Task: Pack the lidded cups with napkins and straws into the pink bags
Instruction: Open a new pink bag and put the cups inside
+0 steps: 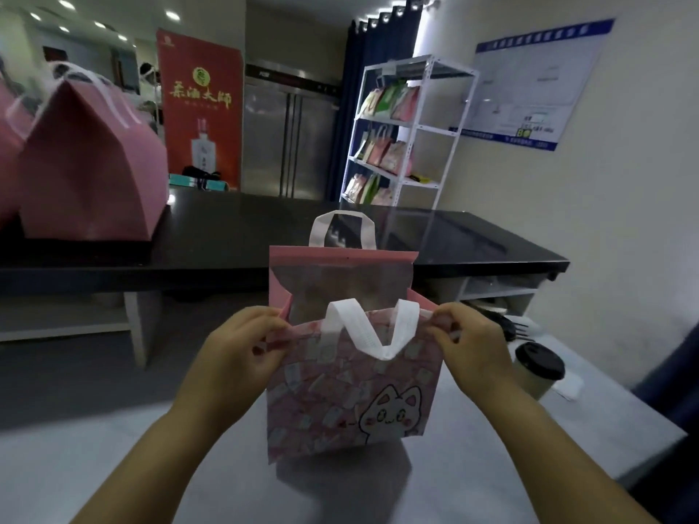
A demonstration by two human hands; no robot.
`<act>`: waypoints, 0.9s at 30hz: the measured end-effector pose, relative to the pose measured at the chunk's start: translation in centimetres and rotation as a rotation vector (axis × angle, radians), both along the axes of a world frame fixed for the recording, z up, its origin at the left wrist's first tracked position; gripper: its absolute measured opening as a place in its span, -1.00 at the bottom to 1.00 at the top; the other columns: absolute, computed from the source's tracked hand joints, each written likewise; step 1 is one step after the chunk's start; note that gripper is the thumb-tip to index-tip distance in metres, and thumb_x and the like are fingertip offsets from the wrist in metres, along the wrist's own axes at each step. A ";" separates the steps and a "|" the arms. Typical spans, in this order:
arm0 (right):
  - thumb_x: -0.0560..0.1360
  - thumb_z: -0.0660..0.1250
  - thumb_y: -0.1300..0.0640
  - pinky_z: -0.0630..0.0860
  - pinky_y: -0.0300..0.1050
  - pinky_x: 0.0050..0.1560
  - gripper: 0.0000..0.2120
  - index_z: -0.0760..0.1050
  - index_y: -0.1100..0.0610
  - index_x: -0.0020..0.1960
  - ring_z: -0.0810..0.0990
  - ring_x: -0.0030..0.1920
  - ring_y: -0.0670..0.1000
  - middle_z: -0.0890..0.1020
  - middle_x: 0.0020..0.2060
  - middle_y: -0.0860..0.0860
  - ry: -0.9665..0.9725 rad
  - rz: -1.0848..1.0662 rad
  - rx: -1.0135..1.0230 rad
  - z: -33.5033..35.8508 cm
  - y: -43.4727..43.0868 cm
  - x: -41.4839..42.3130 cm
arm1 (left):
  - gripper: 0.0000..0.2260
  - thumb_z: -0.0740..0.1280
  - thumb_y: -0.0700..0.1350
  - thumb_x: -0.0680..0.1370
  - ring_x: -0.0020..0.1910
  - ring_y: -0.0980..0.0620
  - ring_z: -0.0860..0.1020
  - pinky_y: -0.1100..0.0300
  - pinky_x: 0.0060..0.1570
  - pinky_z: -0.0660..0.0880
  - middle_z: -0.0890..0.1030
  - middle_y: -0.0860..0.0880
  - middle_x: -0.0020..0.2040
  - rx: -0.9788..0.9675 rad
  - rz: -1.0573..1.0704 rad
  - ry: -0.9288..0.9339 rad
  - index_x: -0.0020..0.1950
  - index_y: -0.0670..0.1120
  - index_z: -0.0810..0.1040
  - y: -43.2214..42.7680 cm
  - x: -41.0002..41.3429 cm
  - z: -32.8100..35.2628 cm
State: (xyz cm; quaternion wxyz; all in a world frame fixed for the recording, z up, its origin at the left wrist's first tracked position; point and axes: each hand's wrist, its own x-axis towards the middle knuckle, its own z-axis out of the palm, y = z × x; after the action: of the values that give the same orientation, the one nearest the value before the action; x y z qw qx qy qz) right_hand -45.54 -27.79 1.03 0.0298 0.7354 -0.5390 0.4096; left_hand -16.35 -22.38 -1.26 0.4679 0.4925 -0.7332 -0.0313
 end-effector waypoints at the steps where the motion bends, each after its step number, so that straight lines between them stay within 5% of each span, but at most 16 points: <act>1: 0.41 0.45 0.26 0.46 -0.28 -0.27 -0.88 0.58 0.12 -0.09 0.53 -0.25 -0.03 0.57 -0.24 -0.06 -0.014 -0.012 0.012 0.0 -1.0 -0.8 | -0.80 0.47 -0.26 0.36 -0.08 0.10 0.56 0.24 -0.13 0.57 0.58 0.03 0.01 0.002 -0.009 -0.003 -0.03 -0.13 0.63 -1.1 -0.8 -0.1; 8: 0.44 0.44 0.19 0.56 -0.12 -0.10 -0.73 0.49 0.06 0.11 0.55 -0.08 0.00 0.59 -0.06 -0.02 -0.072 -0.029 0.165 -1.6 -5.9 -5.6 | -0.80 0.48 -0.24 0.36 -0.10 0.10 0.56 0.20 -0.16 0.57 0.57 0.07 -0.02 0.054 -0.031 -0.016 -0.05 -0.09 0.62 -6.0 -4.9 -0.4; 13: 0.44 0.44 0.13 0.47 -0.34 -0.14 -0.70 0.49 0.03 0.14 0.52 -0.09 -0.14 0.54 -0.07 -0.14 -0.049 0.056 0.155 -1.5 -7.4 -7.6 | -0.77 0.36 0.05 0.39 -0.12 0.19 0.55 0.34 -0.24 0.51 0.54 0.16 -0.06 0.052 -0.026 0.006 -0.01 0.02 0.57 -6.4 -6.0 0.6; 20: 0.41 0.45 0.11 0.42 -0.51 -0.09 -0.74 0.53 0.02 0.07 0.53 -0.06 -0.26 0.52 -0.10 -0.23 0.008 0.357 0.054 1.1 -7.7 -9.9 | -0.86 0.39 -0.01 0.43 -0.15 0.16 0.55 0.36 -0.12 0.47 0.53 0.09 -0.11 -0.069 0.186 -0.060 -0.06 -0.01 0.56 -4.6 -7.3 3.5; 27: 0.42 0.40 0.06 0.55 -0.30 -0.10 -0.83 0.58 0.07 -0.01 0.59 -0.13 -0.14 0.60 -0.16 -0.12 0.115 0.544 -0.033 3.6 -7.8 -15.0 | -0.69 0.24 0.11 0.46 -0.20 0.17 0.56 0.31 -0.24 0.52 0.58 0.04 -0.16 -0.153 0.162 -0.176 -0.05 -0.10 0.57 -2.8 -16.0 8.2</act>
State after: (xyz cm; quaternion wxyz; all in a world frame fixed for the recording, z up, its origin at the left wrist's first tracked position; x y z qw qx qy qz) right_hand -60.56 -35.57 4.59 -0.0386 0.8746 -0.3126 0.3686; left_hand -32.36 -25.18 6.92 0.4389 0.5138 -0.7296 0.1056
